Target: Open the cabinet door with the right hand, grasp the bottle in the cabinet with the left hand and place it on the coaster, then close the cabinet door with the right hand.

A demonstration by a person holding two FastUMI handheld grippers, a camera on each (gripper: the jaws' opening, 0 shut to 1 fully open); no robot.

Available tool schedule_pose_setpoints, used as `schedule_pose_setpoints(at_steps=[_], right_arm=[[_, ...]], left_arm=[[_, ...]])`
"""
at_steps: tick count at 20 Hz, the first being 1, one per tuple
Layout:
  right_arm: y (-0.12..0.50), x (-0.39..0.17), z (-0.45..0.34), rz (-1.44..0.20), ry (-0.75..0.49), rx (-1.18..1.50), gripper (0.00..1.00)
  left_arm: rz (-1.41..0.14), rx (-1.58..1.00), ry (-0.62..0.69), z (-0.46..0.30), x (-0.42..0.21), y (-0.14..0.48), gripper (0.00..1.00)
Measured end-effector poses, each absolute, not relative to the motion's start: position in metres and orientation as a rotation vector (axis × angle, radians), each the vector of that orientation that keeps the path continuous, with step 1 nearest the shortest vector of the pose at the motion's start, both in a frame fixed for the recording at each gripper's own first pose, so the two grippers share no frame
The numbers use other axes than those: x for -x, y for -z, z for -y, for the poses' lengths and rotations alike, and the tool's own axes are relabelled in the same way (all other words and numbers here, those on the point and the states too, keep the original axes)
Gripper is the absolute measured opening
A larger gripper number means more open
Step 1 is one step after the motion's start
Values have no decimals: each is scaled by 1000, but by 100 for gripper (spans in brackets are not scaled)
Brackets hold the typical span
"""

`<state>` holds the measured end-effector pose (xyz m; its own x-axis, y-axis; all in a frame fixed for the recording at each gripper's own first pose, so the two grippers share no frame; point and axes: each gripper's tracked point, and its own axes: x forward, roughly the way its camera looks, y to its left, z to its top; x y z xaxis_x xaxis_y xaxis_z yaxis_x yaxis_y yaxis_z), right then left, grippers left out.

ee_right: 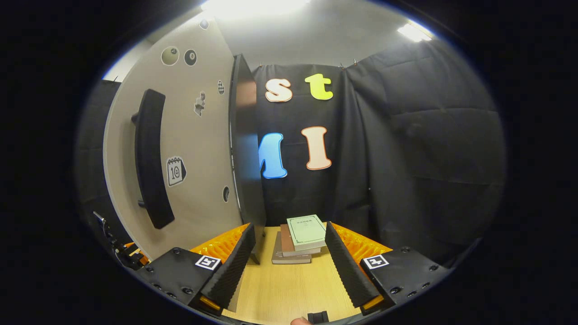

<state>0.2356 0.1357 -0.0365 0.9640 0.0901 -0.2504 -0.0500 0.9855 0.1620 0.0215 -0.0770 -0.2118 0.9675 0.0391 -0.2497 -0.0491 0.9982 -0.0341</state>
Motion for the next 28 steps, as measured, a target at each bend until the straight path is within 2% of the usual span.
schedule_pose_setpoints(at_steps=[1,2,3,4,5,6,7,8,9,12,14,15,16,21,28], right_arm=[[30,-237,-137,-249,-81,-161,99],[24,-240,-140,-240,-94,-168,94],[18,-242,-143,-236,-111,-173,94],[12,-244,-147,-230,-128,-175,98],[6,-246,-149,-222,-139,-172,98],[0,-247,-151,-214,-147,-169,94],[-5,-247,-154,-207,-154,-168,98],[-10,-248,-157,-202,-160,-171,94],[-14,-248,-161,-199,-168,-171,99],[-21,-246,-179,-202,-199,-158,98],[-22,-243,-181,-209,-179,-119,90],[-24,-243,-181,-209,-161,-106,89],[-25,-243,-182,-209,-142,-98,94],[-26,-238,-196,-217,-74,-104,94],[-29,-228,-252,-228,-95,-118,94]], left_arm=[[-244,38,-56,74,-21,199,66],[-251,30,-68,71,-19,186,66],[-260,20,-81,68,-16,174,66],[-262,7,-94,63,-15,158,66],[-256,-2,-104,60,-13,141,66],[-247,-7,-109,57,-13,125,66],[-235,-12,-116,53,-12,106,66],[-228,-15,-121,48,-13,91,66],[-223,-15,-121,45,-13,79,66],[-185,6,-116,31,-20,40,66],[-149,18,-104,19,-24,19,66],[-141,19,-99,14,-27,17,64],[-135,18,-93,8,-30,13,66],[-137,33,-30,-7,-39,18,64],[-137,20,43,-26,-42,27,66]])
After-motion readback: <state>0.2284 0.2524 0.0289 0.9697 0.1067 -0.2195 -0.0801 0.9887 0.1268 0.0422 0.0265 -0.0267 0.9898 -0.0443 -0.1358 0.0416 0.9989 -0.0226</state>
